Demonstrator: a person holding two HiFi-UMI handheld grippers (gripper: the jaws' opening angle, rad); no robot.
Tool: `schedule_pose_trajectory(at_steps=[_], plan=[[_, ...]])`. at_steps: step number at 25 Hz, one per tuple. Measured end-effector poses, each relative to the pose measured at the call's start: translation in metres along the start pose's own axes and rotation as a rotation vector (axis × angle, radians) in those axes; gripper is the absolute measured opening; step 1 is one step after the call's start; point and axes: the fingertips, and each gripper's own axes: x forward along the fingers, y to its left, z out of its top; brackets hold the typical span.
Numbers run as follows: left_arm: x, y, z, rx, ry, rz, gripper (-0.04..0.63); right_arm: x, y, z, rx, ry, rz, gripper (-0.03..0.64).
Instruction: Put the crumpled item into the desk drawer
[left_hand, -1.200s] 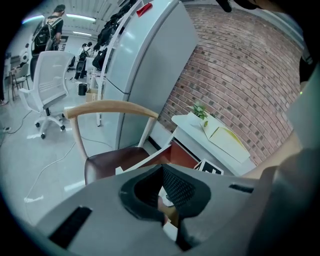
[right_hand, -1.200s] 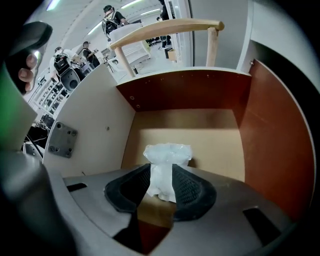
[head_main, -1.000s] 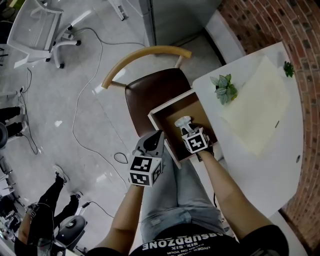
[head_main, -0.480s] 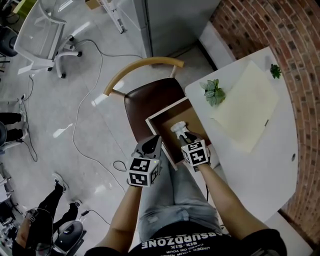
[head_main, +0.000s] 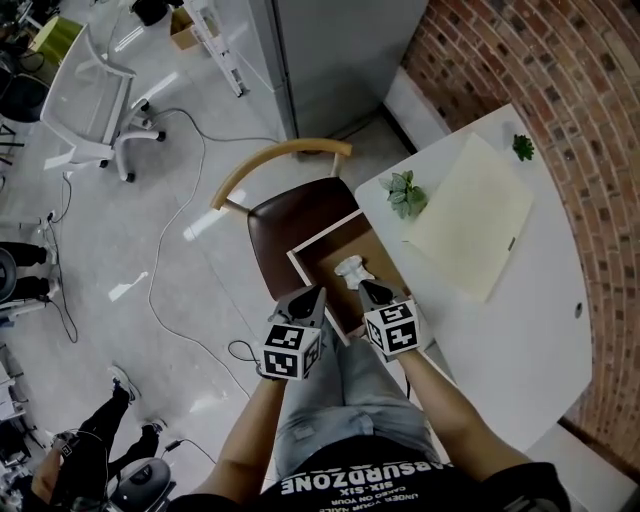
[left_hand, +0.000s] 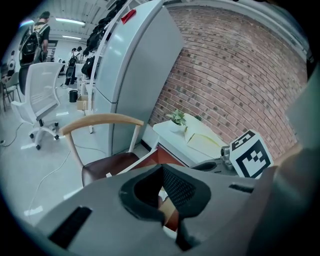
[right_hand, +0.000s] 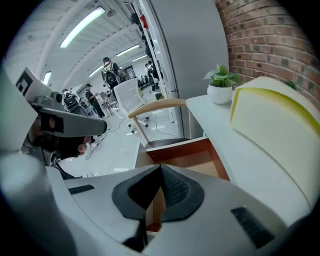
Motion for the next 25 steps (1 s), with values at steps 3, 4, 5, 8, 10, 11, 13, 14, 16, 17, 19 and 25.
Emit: schedule_pose_trajectory(at_steps=[3,4,5,8,10,11,13,14,16,17,19,25], plan=[[-0.005,-0.009,0.002,0.016,0.003,-0.011,0.002,-0.014,0.008,0.005,-0.002,-0.008,0.008,-0.003],[-0.007,-0.012,0.003,0.023,0.003,-0.014,0.002,-0.019,0.011,0.006,-0.011,-0.012,0.008,-0.003],[-0.009,-0.014,0.003,0.029,0.003,-0.016,0.002,-0.023,0.014,0.007,-0.021,-0.016,0.008,-0.003],[-0.015,-0.021,0.003,0.044,0.002,-0.023,0.003,-0.035,0.02,0.007,-0.033,-0.029,0.007,-0.003],[-0.018,-0.026,0.001,0.049,0.003,-0.028,0.003,-0.042,0.022,0.007,-0.033,-0.039,0.005,-0.003],[-0.02,-0.029,0.001,0.051,0.005,-0.031,0.003,-0.046,0.023,0.007,-0.033,-0.045,0.004,-0.003],[-0.023,-0.034,-0.001,0.06,0.009,-0.035,0.003,-0.052,0.026,0.008,-0.037,-0.054,0.002,-0.003],[-0.025,-0.036,-0.002,0.066,0.011,-0.036,0.003,-0.055,0.028,0.008,-0.04,-0.057,0.001,-0.003],[-0.027,-0.039,-0.004,0.076,0.012,-0.039,0.003,-0.06,0.03,0.007,-0.045,-0.061,-0.002,-0.003],[-0.028,-0.041,-0.004,0.081,0.01,-0.04,0.002,-0.062,0.031,0.006,-0.046,-0.063,-0.004,-0.003],[-0.029,-0.042,-0.004,0.091,0.009,-0.043,0.003,-0.065,0.033,0.005,-0.046,-0.067,-0.006,-0.003],[-0.033,-0.045,0.0,0.112,-0.001,-0.043,0.002,-0.071,0.039,0.0,-0.053,-0.072,-0.008,-0.003]])
